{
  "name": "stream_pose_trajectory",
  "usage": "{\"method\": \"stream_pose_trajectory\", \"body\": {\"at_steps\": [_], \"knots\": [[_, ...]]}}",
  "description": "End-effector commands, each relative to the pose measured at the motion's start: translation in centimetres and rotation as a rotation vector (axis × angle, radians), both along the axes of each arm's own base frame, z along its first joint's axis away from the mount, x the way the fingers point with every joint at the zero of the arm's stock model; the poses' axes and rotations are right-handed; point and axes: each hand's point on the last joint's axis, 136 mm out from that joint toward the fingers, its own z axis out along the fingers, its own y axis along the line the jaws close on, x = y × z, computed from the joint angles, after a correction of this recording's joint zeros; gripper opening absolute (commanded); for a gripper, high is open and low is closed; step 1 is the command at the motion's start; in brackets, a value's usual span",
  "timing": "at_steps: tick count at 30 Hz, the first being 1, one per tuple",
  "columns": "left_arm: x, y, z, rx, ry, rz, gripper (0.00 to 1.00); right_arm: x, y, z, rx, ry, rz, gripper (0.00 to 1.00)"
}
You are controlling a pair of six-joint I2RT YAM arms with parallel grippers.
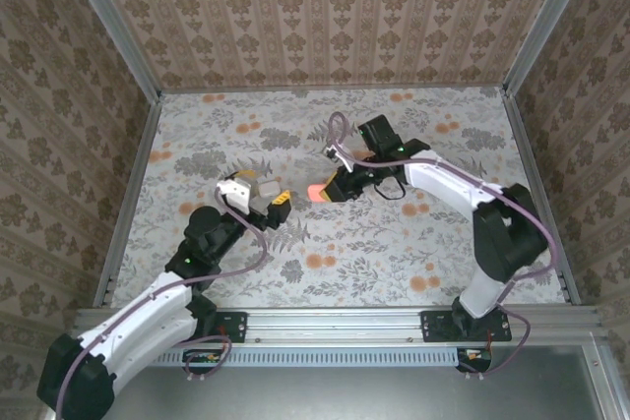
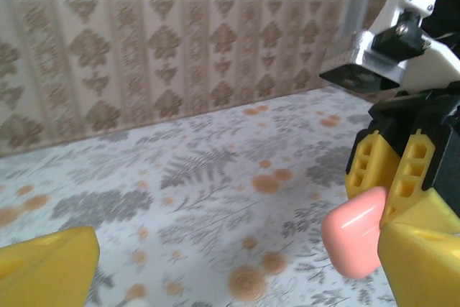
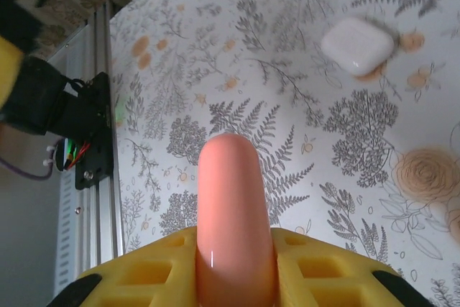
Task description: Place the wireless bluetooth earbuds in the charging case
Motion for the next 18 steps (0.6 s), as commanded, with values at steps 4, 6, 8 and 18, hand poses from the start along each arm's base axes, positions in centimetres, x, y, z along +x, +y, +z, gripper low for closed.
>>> {"method": "stream_pose_trajectory", "body": {"at_steps": [4, 6, 8, 18], "knots": [[0.9, 3.4, -3.1, 0.035, 0.173, 0.150, 1.00, 1.9, 0.6, -4.1, -0.105, 0.277, -0.107, 0.27], [1.1, 3.8, -3.5, 0.038, 0.195, 0.167, 1.00, 2.3, 0.7, -5.5, -0.137, 0.330, -0.128, 0.27], [1.3, 4.1, -3.9, 0.042, 0.214, 0.180, 1.00, 2.7, 0.7, -6.6, -0.162, 0.366, -0.144, 0.27], [2.0, 4.3, -5.3, 0.078, 0.281, 0.174, 1.00, 2.7, 0.4, -10.3, -0.250, 0.489, -0.173, 0.27]]}}
